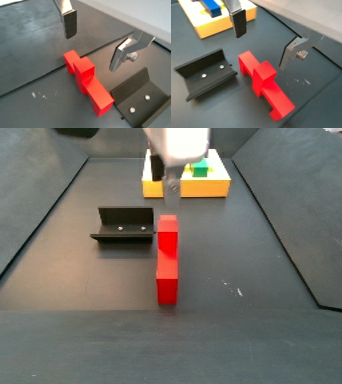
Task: Pick up the red object. Move up. Move to above the board. Insert the red object.
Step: Pick up the red object.
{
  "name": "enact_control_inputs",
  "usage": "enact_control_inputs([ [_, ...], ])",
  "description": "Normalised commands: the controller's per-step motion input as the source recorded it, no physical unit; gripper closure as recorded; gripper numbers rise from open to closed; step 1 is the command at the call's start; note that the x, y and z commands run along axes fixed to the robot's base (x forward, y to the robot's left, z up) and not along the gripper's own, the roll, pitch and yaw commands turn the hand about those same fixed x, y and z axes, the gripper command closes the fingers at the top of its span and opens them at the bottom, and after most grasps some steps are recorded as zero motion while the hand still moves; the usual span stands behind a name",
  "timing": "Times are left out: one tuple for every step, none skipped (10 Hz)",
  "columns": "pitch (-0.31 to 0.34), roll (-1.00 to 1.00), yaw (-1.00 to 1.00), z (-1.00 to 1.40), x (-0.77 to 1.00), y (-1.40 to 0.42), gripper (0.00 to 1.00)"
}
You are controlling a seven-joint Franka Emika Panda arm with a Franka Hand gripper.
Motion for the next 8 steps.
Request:
enact_control_inputs([
  [0.171,-0.11,-0.68,-0.39,0.02,0.24,0.00],
  [0.140,-0.12,-0.71,-0.44,0.00,0.19,0.00],
  [0.116,-0.14,-0.54,-0.34,0.08,0.06,0.00],
  [0.109,-0.17,-0.33,-0.44,0.21,0.17,0.00],
  [0.049,-0.19,-0.21,-0.47,0.21,0.24,0.00],
  [0.056,-0.14,-0.09,-0.42,0.19,0.24,0.00],
  [-0.006,-0.07,-0.12,-0.30,-0.14,0.07,0.00],
  [-0.034,-0.06,-0.09,-0.29,-0.15,0.00,0.00],
])
